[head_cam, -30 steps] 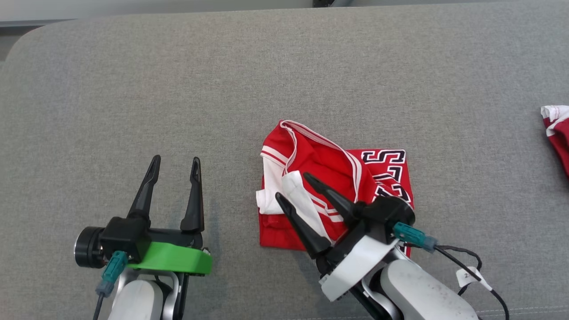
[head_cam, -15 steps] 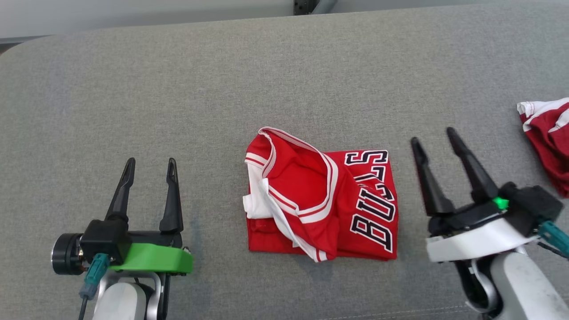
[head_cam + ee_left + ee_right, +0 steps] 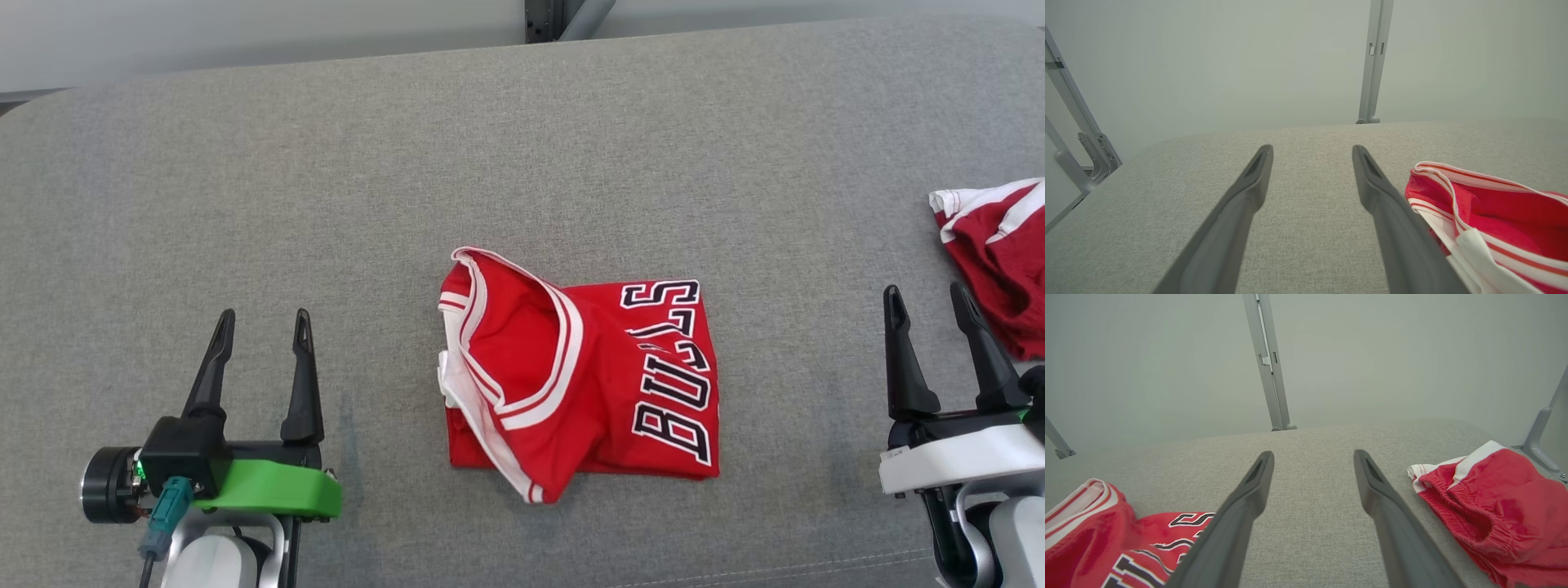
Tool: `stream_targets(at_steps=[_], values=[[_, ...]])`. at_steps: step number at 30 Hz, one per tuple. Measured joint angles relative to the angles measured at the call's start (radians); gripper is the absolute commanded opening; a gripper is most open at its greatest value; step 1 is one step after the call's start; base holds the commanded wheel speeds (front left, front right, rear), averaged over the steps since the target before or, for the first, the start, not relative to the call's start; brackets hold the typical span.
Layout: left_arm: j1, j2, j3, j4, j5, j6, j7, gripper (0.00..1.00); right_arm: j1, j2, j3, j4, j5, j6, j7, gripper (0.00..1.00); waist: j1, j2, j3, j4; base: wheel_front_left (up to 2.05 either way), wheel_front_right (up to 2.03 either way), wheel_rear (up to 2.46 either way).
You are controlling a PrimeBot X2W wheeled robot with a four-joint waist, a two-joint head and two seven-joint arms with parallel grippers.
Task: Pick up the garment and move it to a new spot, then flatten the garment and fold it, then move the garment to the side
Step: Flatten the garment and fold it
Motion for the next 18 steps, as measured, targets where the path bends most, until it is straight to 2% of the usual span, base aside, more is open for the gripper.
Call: stream_targets(at_steps=[11, 18], values=[[0.002, 0.002, -0.012, -0.011, 0.0, 0.006, 0.007, 1.0, -0.002, 0.003, 0.006, 0.015, -0.002, 0.0, 0.0, 1.0, 0.0, 0.0, 0.0, 0.006, 0.0, 0.0, 0.0], [0.044, 0.011, -0.022, -0.002, -0.004, 0.008, 0.012, 1.0, 0.026, 0.004, 0.022, 0.018, -0.016, 0.0, 0.0, 1.0, 0.0, 0.0, -0.045, 0.008, 0.0, 0.0, 0.0]])
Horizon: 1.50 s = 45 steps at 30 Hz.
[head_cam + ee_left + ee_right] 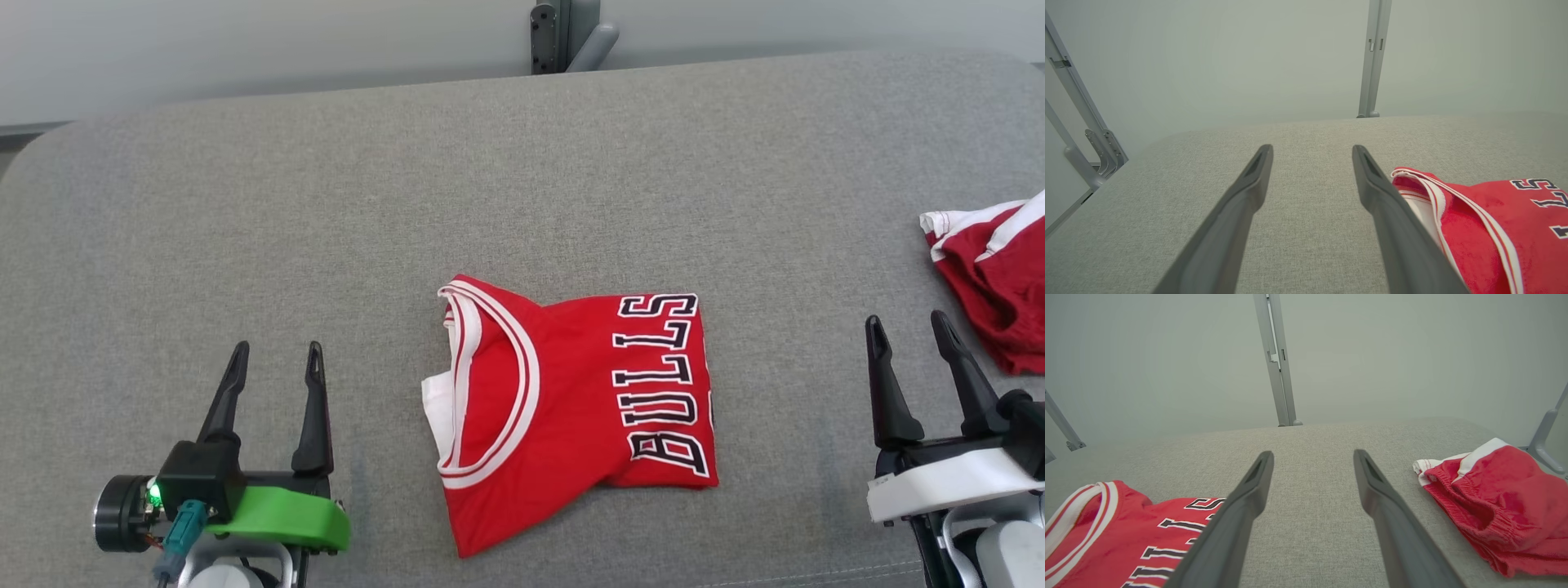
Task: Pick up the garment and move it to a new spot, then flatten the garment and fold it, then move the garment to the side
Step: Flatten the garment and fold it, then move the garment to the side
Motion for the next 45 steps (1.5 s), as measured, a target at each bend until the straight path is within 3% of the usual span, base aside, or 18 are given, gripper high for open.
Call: stream_targets(at_steps=[19, 45], values=[[0.138, 0.045, -0.005, -0.034, -0.035, 0.003, 0.063, 1.0, 0.151, 0.023, -0.006, -0.07, -0.019, 0.0, 0.066, 1.0, 0.0, 0.0, -0.17, -0.013, 0.0, 0.0, 0.0], [0.138, 0.061, -0.019, -0.058, -0.052, 0.014, 0.083, 1.0, 0.146, 0.012, -0.005, -0.067, -0.019, 0.0, 0.101, 1.0, 0.0, 0.0, -0.164, 0.006, 0.0, 0.0, 0.0]])
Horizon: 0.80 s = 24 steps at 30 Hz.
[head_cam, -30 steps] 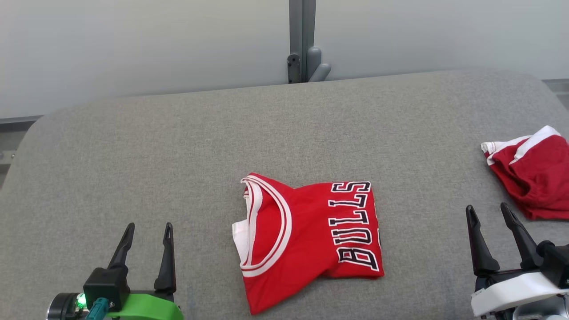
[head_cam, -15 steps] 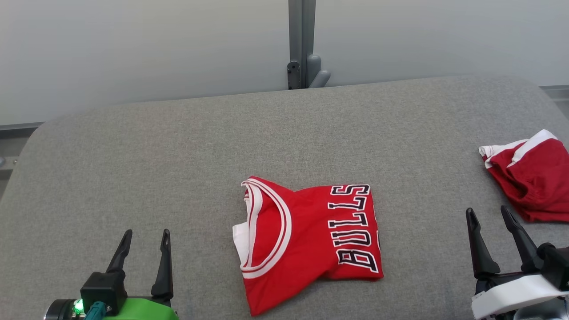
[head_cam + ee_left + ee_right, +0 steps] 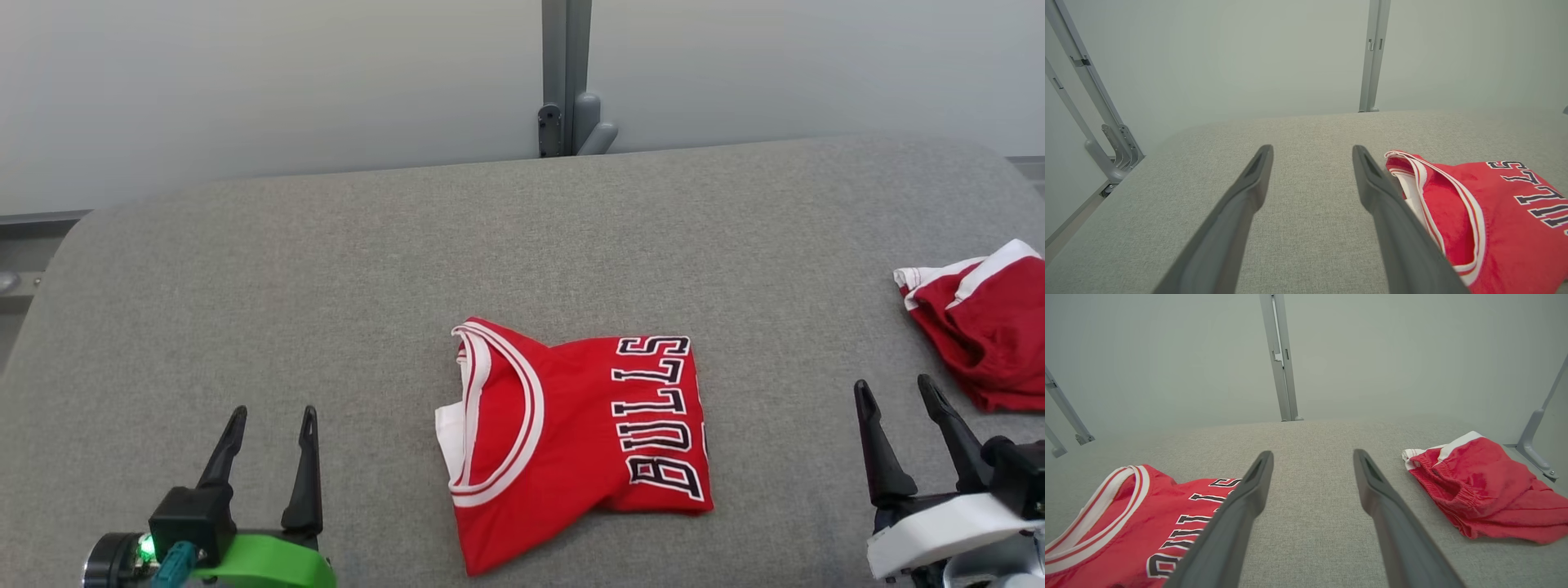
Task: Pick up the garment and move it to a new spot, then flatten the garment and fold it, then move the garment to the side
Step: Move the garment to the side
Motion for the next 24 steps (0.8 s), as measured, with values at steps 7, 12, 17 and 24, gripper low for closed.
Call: stream_targets(at_steps=[7, 12, 17, 24], values=[[-0.099, -0.026, -0.033, -0.017, 0.016, 0.0, -0.015, 1.0, -0.13, -0.053, 0.131, 0.141, 0.043, 0.0, 0.051, 1.0, 0.0, 0.0, 0.065, 0.04, 0.0, 0.0, 0.0], [-0.15, -0.046, -0.05, 0.015, 0.018, -0.002, -0.044, 1.0, -0.231, -0.066, 0.277, 0.294, 0.105, 0.0, 0.061, 1.0, 0.0, 0.0, 0.119, 0.086, 0.0, 0.0, 0.0], [-0.173, -0.057, -0.058, 0.046, 0.018, -0.005, -0.063, 1.0, -0.312, -0.06, 0.373, 0.455, 0.176, 0.0, 0.105, 1.0, 0.0, 0.0, 0.165, 0.13, 0.0, 0.0, 0.0], [-0.186, -0.057, -0.058, 0.071, 0.018, -0.005, -0.075, 1.0, -0.393, -0.072, 0.455, 0.537, 0.265, 0.0, 0.129, 0.0, 0.0, 0.0, 0.199, 0.157, 0.0, 0.0, 0.0]])
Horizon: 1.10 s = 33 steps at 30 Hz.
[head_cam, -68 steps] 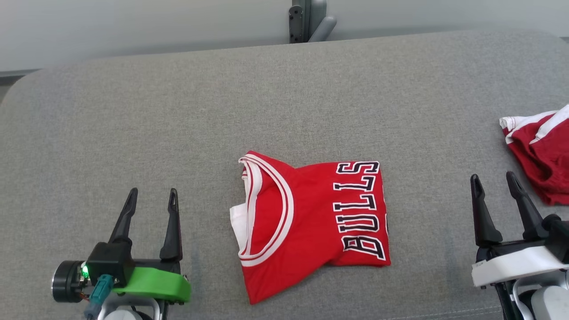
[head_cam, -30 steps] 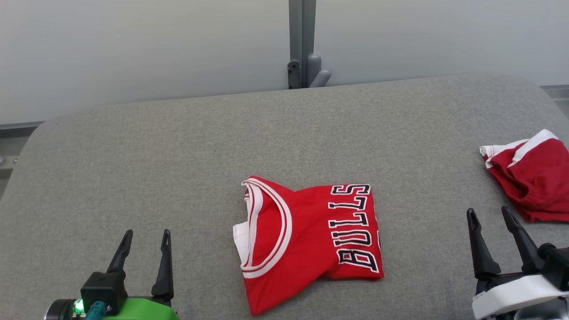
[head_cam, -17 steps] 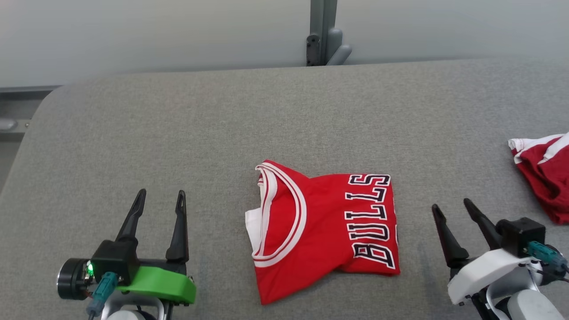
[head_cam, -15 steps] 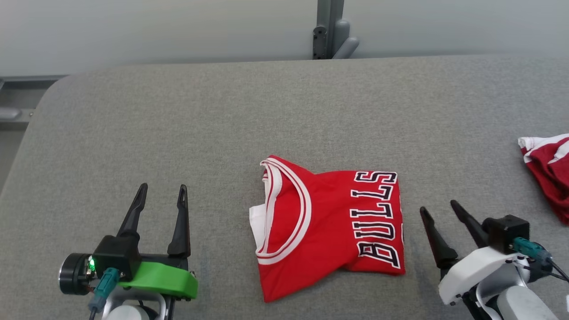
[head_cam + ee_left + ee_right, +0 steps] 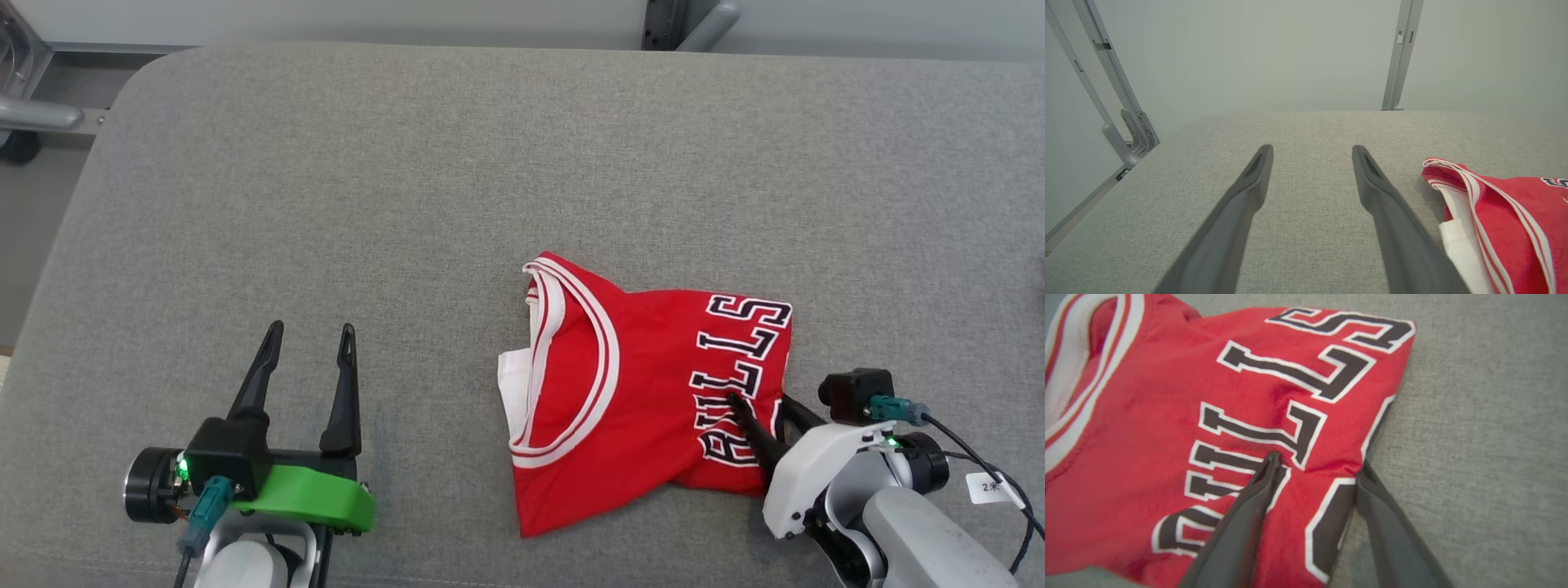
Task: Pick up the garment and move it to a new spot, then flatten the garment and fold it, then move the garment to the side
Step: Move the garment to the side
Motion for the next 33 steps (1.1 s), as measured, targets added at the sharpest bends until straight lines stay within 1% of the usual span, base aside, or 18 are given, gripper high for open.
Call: stream_targets(at_steps=[4, 8, 13, 14, 19, 23, 27, 33], values=[[0.0, 0.005, 0.0, 0.001, 0.0, 0.0, -0.001, 1.0, -0.022, -0.016, 0.053, 0.002, 0.012, 0.001, -0.035, 0.0, 0.0, 0.0, -0.002, -0.017, 0.0, 0.0, 0.0], [0.0, 0.01, 0.0, -0.002, -0.001, 0.001, -0.001, 1.0, -0.031, -0.044, 0.091, -0.009, 0.007, 0.001, -0.067, 0.0, 0.0, 0.0, -0.012, -0.052, 0.0, 0.0, 0.0], [0.007, 0.02, 0.003, -0.025, -0.004, 0.009, 0.005, 1.0, -0.021, -0.11, 0.113, -0.05, -0.021, 0.001, -0.097, 0.0, 0.0, 0.0, -0.023, -0.116, 0.0, 0.0, 0.0], [0.007, 0.02, 0.003, -0.025, -0.004, 0.009, 0.005, 1.0, -0.021, -0.11, 0.113, -0.05, -0.021, 0.001, -0.097, 0.0, 0.0, 0.0, -0.023, -0.116, 0.0, 0.0, 0.0], [0.016, 0.038, 0.008, -0.055, -0.008, 0.014, 0.024, 1.0, -0.009, -0.179, 0.102, -0.103, -0.054, 0.001, -0.127, 0.0, 0.0, 0.0, -0.025, -0.198, 0.0, 0.0, 0.0], [0.015, 0.058, 0.008, -0.08, -0.001, 0.018, 0.047, 1.0, -0.021, -0.194, 0.094, -0.133, -0.069, 0.001, -0.149, 0.0, 0.0, 0.0, -0.019, -0.271, 0.0, 0.0, 0.0], [-0.001, 0.069, 0.003, -0.108, 0.009, 0.019, 0.069, 1.0, -0.087, -0.213, 0.109, -0.156, -0.092, 0.001, -0.173, 0.0, 0.0, 0.0, -0.006, -0.343, 0.0, 0.0, 0.0], [-0.046, 0.092, -0.011, -0.146, 0.027, 0.014, 0.105, 1.0, -0.211, -0.309, 0.089, -0.132, -0.1, 0.001, -0.204, 0.0, 0.0, 0.0001, 0.04, -0.427, 0.0, 0.0, 0.0]])
